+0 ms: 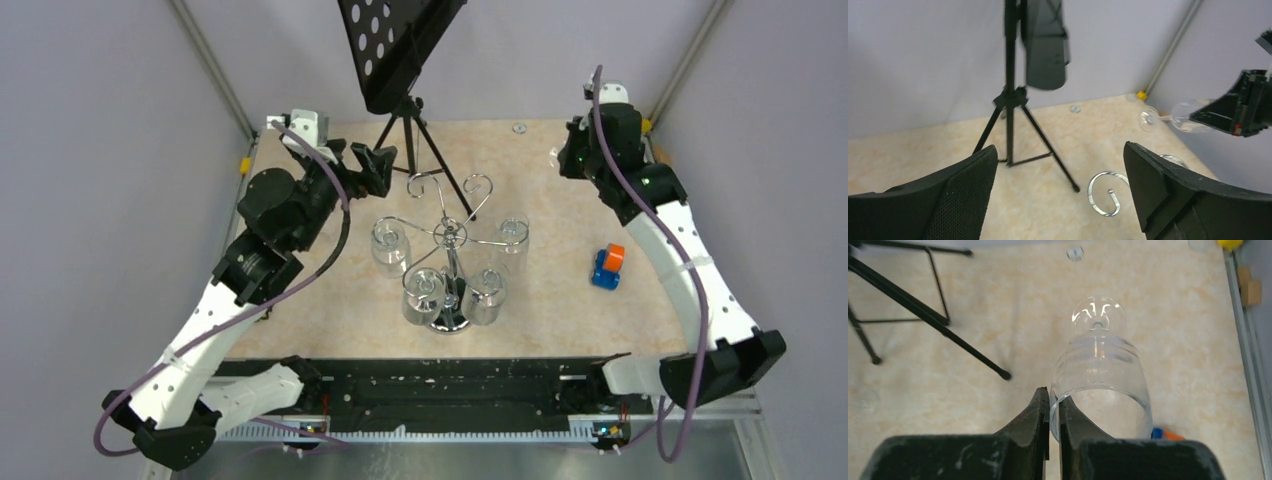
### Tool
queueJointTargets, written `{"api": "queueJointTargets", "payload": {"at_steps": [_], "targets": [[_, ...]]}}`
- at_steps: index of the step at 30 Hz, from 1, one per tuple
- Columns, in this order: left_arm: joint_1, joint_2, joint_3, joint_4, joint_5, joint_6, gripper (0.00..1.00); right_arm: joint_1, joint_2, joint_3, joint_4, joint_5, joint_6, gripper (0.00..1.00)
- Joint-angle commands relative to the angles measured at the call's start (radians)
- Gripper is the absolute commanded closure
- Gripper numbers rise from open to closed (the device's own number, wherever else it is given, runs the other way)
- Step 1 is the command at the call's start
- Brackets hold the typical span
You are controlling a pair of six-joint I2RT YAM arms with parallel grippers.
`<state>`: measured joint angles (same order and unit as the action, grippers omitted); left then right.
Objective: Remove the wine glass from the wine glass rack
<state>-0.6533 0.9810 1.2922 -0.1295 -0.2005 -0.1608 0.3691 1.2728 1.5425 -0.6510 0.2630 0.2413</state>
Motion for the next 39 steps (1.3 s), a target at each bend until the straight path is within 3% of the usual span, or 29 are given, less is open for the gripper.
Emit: {"api": "queueJointTargets", "payload": {"at_steps": [1,6,10,26,33,39], "targets": [[0.073,0.001,-0.006,-0.181,-0.102,-0.087,0.01,-0.121,0.051,-0.047,-0.103,-0.168,-0.036,1.0],[0.292,-0.007,-0.011,-0.276,0.1,-0.25,0.01,-0.187,0.131,-0.104,-0.142,-0.23,-0.052,1.0],[0.369,0.002,-0.018,-0.319,0.15,-0.289,0.01,-0.192,0.179,-0.117,-0.159,-0.258,-0.066,1.0],[0.43,0.143,0.069,-0.52,0.177,-0.354,0.01,-0.193,0.317,-0.056,-0.237,-0.236,-0.079,0.99],[0.435,0.161,0.103,-0.559,0.18,-0.331,0.01,-0.193,0.315,-0.039,-0.232,-0.234,-0.083,0.76],[0.437,0.127,0.075,-0.522,0.228,-0.279,0.01,-0.193,0.296,-0.007,-0.228,-0.204,-0.072,0.71]]}}
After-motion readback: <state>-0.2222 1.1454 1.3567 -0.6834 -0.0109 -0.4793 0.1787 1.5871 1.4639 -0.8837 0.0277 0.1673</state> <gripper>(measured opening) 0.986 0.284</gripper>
